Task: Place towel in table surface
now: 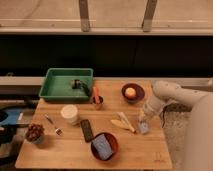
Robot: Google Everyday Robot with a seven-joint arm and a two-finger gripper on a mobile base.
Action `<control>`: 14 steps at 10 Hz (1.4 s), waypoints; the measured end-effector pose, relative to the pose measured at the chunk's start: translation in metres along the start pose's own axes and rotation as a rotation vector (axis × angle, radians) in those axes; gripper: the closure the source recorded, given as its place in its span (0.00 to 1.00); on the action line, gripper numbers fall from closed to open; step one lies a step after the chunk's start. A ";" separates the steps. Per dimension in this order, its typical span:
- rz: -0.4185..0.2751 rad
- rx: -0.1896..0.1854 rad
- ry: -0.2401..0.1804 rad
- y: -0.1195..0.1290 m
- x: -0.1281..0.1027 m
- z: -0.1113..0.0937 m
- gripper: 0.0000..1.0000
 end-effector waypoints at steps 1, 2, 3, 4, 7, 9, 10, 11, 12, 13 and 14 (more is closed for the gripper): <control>-0.006 -0.007 -0.004 0.003 0.001 -0.003 1.00; -0.014 -0.018 -0.011 0.007 0.003 -0.006 1.00; -0.020 -0.026 -0.025 0.009 0.004 -0.013 1.00; -0.026 -0.035 -0.045 0.012 0.005 -0.021 1.00; -0.060 -0.057 -0.118 0.026 0.005 -0.058 1.00; -0.086 -0.072 -0.160 0.034 0.005 -0.080 1.00; -0.103 -0.080 -0.183 0.040 0.004 -0.091 1.00; -0.118 -0.088 -0.204 0.044 0.004 -0.100 1.00; -0.134 -0.095 -0.225 0.048 0.004 -0.108 1.00; -0.151 -0.101 -0.243 0.054 0.004 -0.117 1.00; -0.173 -0.105 -0.266 0.060 0.006 -0.127 1.00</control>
